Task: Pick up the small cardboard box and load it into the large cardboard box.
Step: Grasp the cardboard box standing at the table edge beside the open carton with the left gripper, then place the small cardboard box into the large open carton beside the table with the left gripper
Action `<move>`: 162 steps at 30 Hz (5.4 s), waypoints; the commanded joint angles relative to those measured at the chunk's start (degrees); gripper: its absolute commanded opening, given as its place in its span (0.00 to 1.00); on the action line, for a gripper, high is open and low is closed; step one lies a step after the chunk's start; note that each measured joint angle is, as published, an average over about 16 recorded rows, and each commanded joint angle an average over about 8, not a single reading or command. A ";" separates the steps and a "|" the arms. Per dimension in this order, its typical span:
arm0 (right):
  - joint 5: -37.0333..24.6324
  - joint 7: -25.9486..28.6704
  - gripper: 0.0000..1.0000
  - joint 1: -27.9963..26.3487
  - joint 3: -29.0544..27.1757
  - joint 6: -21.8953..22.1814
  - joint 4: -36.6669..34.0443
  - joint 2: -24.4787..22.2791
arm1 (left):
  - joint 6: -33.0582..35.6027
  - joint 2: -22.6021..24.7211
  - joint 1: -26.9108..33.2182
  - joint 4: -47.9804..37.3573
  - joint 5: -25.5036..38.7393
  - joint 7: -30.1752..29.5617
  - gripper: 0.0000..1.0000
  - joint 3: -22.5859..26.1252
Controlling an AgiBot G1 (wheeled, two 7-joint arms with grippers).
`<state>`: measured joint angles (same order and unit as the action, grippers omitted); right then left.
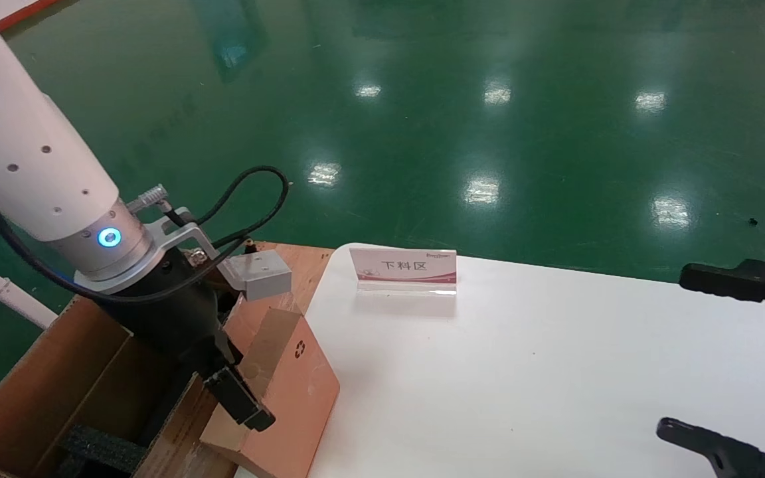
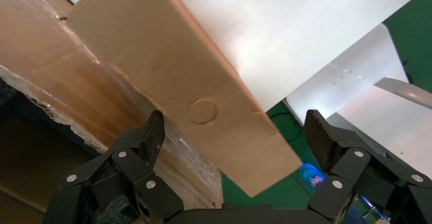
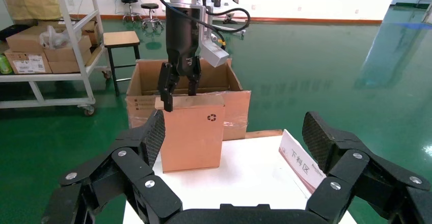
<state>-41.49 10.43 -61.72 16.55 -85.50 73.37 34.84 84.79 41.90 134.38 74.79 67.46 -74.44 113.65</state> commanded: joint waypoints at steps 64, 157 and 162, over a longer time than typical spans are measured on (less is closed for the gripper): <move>0.05 -0.04 0.00 -0.02 0.07 0.03 -0.05 -0.03 | -2.86 0.97 -4.24 -3.03 0.21 2.72 0.00 0.56; 0.25 -0.20 1.00 -0.10 0.37 0.13 -0.09 -0.14 | -12.46 -3.61 6.10 -23.85 10.31 -0.38 0.00 28.26; 0.26 -0.21 1.00 -0.11 0.39 0.14 -0.09 -0.15 | -13.80 -2.90 3.09 -26.44 9.83 -0.20 0.00 28.28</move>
<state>-41.23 10.22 -61.83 16.93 -85.36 73.29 34.69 71.06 38.90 137.49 48.37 77.18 -74.42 141.88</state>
